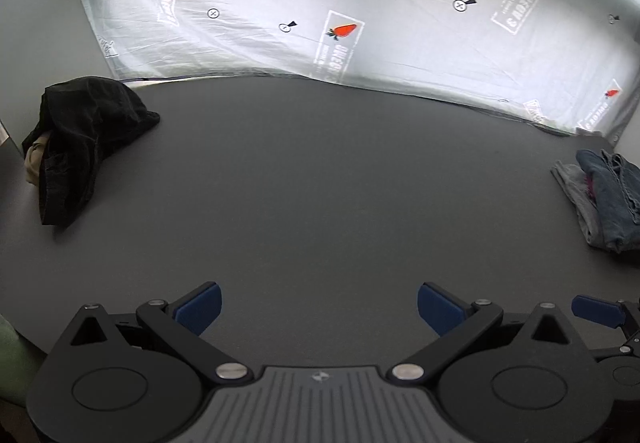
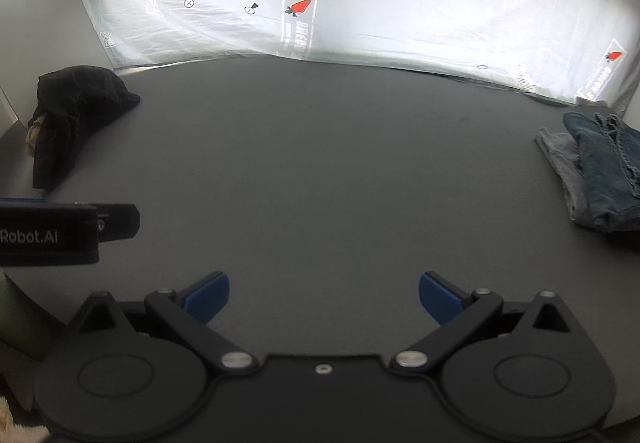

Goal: Fold clothes
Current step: 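Move both tools toward the crumpled black trousers beside the beige cloth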

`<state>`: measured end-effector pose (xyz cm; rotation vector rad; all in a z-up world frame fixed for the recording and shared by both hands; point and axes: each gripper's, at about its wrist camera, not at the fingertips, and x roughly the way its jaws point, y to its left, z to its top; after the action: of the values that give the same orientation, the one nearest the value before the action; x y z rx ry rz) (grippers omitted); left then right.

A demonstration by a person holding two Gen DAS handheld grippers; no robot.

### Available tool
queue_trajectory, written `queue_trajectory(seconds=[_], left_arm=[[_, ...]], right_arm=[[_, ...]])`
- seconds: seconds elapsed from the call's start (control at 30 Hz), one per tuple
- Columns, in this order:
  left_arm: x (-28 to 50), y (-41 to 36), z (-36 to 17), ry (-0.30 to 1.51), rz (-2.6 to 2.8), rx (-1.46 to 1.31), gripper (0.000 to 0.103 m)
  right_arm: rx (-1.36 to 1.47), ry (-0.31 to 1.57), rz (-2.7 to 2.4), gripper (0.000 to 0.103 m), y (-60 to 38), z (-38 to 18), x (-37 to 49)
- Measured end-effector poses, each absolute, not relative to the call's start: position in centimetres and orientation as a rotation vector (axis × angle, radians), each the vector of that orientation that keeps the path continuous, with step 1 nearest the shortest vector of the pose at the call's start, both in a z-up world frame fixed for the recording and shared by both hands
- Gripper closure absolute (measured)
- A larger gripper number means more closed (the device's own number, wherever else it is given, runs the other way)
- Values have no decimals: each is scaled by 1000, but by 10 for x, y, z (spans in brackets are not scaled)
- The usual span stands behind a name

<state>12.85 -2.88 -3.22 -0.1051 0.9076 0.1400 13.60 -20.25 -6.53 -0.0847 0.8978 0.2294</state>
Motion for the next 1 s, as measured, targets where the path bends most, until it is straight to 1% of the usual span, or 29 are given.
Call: queue_trajectory(seconds=[0.17, 0.4, 0.53, 0.63, 0.73, 0.8, 0.87, 0.93, 0.97, 1.0], left_arm=[[159, -12, -38, 980, 284, -176, 0], [167, 41, -40, 1008, 416, -242, 0], [180, 91, -60, 1010, 432, -305, 0], [190, 135, -84, 994, 404, -351, 0], [195, 189, -104, 921, 399, -417, 0], [201, 229, -116, 906, 425, -422, 0], [210, 274, -121, 899, 460, -429, 0], [217, 325, -126, 888, 489, -469, 0], [219, 349, -130, 883, 498, -509, 0], [220, 373, -134, 877, 507, -549, 0]], right_arm=[[-116, 967, 344, 0, -194, -79, 186], [-200, 1024, 452, 0, -149, -93, 237], [-214, 1005, 508, 0, -106, -96, 259], [-165, 997, 565, 0, -65, -97, 276], [-100, 1012, 667, 0, -16, -102, 293], [-81, 1003, 677, 0, 22, -103, 305], [-76, 986, 649, 2, 60, -99, 318], [-84, 953, 671, 13, 97, -91, 334], [-96, 928, 696, 15, 118, -86, 344], [-110, 899, 724, 21, 139, -82, 352]])
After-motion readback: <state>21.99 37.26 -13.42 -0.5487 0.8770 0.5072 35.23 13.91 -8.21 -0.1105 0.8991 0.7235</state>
